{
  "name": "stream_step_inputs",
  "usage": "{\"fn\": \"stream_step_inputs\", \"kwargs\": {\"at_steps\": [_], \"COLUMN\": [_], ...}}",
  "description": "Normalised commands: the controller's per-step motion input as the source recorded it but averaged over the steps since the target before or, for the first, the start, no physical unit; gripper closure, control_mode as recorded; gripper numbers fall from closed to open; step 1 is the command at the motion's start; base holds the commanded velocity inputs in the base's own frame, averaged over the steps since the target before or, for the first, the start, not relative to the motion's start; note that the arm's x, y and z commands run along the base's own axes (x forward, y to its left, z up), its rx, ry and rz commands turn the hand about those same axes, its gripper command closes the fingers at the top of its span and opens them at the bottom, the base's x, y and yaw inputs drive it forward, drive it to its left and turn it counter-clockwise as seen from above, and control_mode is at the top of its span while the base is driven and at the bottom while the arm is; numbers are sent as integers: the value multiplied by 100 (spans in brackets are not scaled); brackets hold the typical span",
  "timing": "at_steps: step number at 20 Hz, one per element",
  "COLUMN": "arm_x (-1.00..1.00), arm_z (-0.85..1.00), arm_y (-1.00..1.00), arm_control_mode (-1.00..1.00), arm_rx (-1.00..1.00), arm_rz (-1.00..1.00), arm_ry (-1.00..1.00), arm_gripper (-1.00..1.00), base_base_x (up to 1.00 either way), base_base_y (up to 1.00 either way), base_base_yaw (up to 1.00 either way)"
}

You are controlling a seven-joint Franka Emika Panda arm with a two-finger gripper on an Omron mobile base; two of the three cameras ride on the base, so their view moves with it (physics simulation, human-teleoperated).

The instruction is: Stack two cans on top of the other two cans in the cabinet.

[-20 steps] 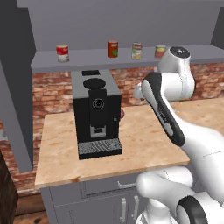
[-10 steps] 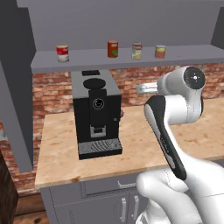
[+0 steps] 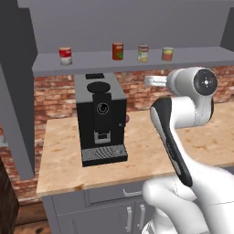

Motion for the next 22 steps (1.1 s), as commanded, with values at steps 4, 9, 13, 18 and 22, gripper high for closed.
{"fn": "stream_step_inputs", "kwargs": {"at_steps": [4,9,13,18,22], "arm_x": [0,3,19,23,37], "arm_z": [46,32,22,15,7], "arm_y": [0,-8,-4,-5,-2], "arm_control_mode": [-100,-100,-100,-100,-100], "arm_rx": [0,-1,-2,-6,-4], "arm_rz": [0,6,7,2,0], "arm_ry": [0,0,0,0,0], "arm_gripper": [-100,-100,-100,-100,-100], "base_base_x": [0,0,0,0,0], "base_base_y": [0,0,0,0,0], "base_base_yaw": [0,0,0,0,0]}}
